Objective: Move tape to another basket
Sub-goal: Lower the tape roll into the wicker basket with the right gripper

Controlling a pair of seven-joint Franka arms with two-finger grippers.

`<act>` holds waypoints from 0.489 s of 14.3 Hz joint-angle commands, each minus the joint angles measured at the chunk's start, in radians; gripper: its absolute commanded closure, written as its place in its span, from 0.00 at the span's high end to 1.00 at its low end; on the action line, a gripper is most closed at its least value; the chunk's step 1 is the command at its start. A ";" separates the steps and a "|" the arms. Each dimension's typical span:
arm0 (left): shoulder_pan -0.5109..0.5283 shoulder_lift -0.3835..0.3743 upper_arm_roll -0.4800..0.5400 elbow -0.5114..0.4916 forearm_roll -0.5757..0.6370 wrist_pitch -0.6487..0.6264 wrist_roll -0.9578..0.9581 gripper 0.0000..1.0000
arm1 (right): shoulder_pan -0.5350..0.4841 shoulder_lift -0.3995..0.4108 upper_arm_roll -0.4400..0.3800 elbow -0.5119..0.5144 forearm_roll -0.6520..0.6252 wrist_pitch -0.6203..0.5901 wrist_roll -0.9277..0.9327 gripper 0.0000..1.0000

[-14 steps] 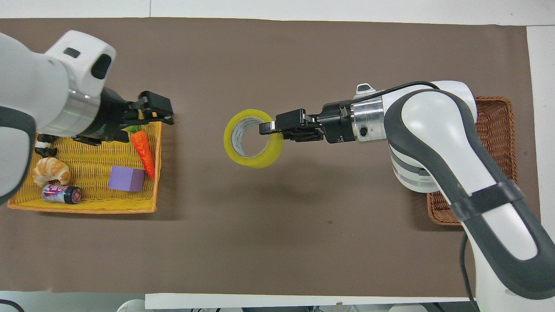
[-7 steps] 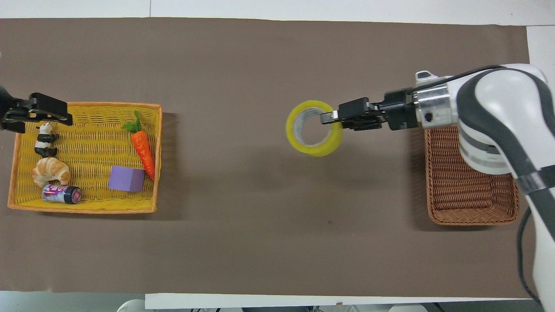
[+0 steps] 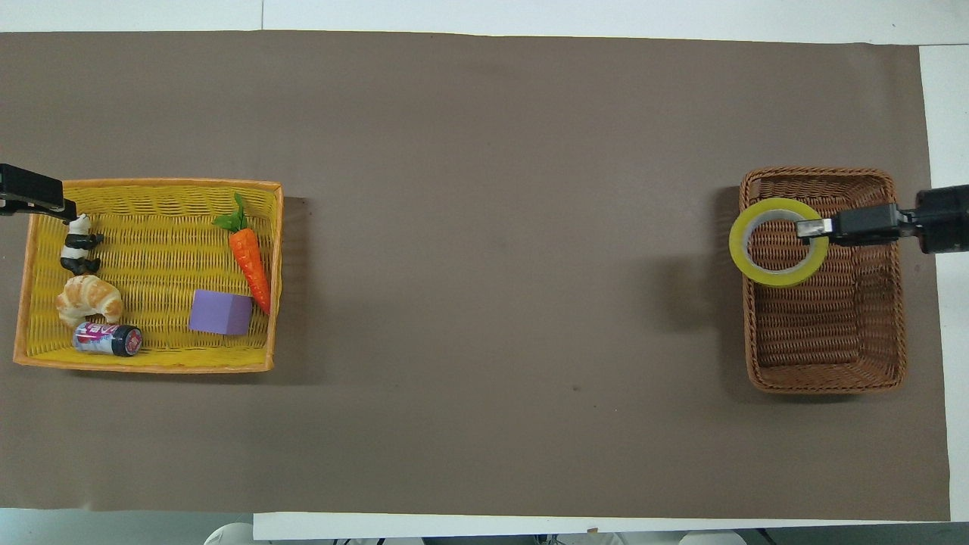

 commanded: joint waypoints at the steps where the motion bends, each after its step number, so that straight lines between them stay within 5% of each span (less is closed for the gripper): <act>1: 0.013 -0.001 -0.004 0.013 0.019 -0.031 0.006 1.00 | -0.072 0.060 0.016 0.039 -0.055 -0.051 -0.116 0.00; 7: 0.060 0.002 -0.033 0.083 0.056 -0.129 0.016 1.00 | -0.132 0.132 0.016 0.043 -0.124 -0.043 -0.245 0.00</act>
